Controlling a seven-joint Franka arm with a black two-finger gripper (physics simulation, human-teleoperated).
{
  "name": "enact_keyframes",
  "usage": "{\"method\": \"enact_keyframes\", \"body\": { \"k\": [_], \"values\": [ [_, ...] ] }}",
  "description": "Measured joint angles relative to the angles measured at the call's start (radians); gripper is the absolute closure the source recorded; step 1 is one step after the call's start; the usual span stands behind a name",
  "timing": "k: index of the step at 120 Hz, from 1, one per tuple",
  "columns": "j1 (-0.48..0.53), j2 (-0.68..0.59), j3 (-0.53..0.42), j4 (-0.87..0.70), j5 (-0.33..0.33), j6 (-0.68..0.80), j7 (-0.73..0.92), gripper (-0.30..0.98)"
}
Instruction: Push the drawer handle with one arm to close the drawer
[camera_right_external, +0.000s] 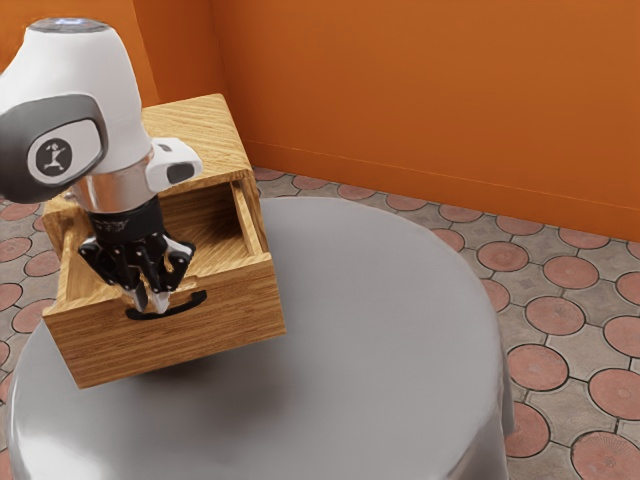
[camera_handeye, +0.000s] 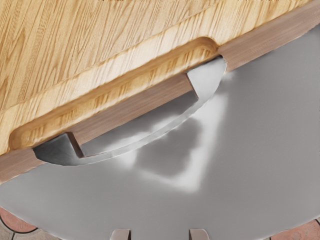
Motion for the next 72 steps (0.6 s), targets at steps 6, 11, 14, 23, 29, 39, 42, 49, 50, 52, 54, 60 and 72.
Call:
{"method": "enact_keyframes", "body": {
  "k": [6, 11, 14, 23, 29, 39, 42, 49, 50, 52, 54, 60, 72],
  "values": [
    [0.023, 0.0, -0.035, -0.012, -0.014, 0.02, -0.029, 0.67],
    [0.046, 0.001, -0.057, -0.028, -0.028, 0.036, -0.053, 0.69],
    [0.057, 0.003, -0.067, -0.037, -0.035, 0.046, -0.067, 0.71],
    [0.082, 0.009, -0.089, -0.055, -0.051, 0.075, -0.106, 0.73],
    [0.091, 0.011, -0.096, -0.072, -0.058, 0.093, -0.13, 0.75],
    [0.094, 0.013, -0.1, -0.097, -0.065, 0.12, -0.165, 0.76],
    [0.094, 0.015, -0.1, -0.105, -0.067, 0.133, -0.18, 0.77],
    [0.093, 0.021, -0.1, -0.11, -0.069, 0.15, -0.2, 0.77],
    [0.093, 0.023, -0.1, -0.111, -0.069, 0.152, -0.202, 0.77],
    [0.092, 0.025, -0.1, -0.111, -0.07, 0.157, -0.208, 0.77],
    [0.092, 0.027, -0.1, -0.112, -0.07, 0.161, -0.212, 0.78],
    [0.092, 0.031, -0.1, -0.112, -0.071, 0.172, -0.226, 0.78],
    [0.092, 0.042, -0.098, -0.113, -0.071, 0.19, -0.248, 0.78]
  ]
}}
